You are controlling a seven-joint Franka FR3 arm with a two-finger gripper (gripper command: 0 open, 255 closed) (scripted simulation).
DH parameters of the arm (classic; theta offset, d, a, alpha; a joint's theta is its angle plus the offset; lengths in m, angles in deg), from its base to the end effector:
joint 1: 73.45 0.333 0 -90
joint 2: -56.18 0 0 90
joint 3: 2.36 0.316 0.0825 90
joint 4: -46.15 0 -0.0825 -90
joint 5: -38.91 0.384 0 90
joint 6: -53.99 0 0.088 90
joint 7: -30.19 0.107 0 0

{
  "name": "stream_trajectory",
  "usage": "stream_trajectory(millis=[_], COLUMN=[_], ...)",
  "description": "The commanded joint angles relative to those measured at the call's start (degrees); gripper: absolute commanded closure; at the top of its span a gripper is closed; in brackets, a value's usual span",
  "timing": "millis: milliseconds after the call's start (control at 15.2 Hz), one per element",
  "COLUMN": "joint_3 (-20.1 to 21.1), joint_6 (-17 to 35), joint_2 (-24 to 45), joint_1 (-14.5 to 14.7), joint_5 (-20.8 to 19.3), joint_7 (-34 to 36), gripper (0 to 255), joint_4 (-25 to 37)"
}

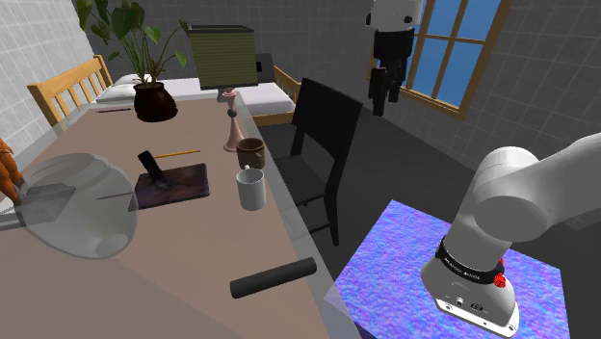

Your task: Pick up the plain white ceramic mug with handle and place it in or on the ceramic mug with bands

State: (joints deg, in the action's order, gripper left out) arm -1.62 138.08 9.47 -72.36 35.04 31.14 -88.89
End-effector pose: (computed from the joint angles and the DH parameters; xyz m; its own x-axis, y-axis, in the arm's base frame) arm 0.2879 0.0027 0.5905 0.9974 0.0036 -0.0724 0.0093 -0.9969 0.0781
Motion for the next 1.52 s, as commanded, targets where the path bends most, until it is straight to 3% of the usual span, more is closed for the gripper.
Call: stream_trajectory(millis=[0, 726, 1452], joint_3=[0.0, 4.5, 9.2], joint_6=[0.0, 19.3, 34.4], joint_2=[0.0, 16.3, 36.6], joint_1=[0.0, 3.8, 6.6], joint_5=[0.0, 3.4, 3.4], joint_7=[0.0, 1.8, 3.8], gripper=[0, 0, 0], joint_4=[0.0, -0.7, 7.1])
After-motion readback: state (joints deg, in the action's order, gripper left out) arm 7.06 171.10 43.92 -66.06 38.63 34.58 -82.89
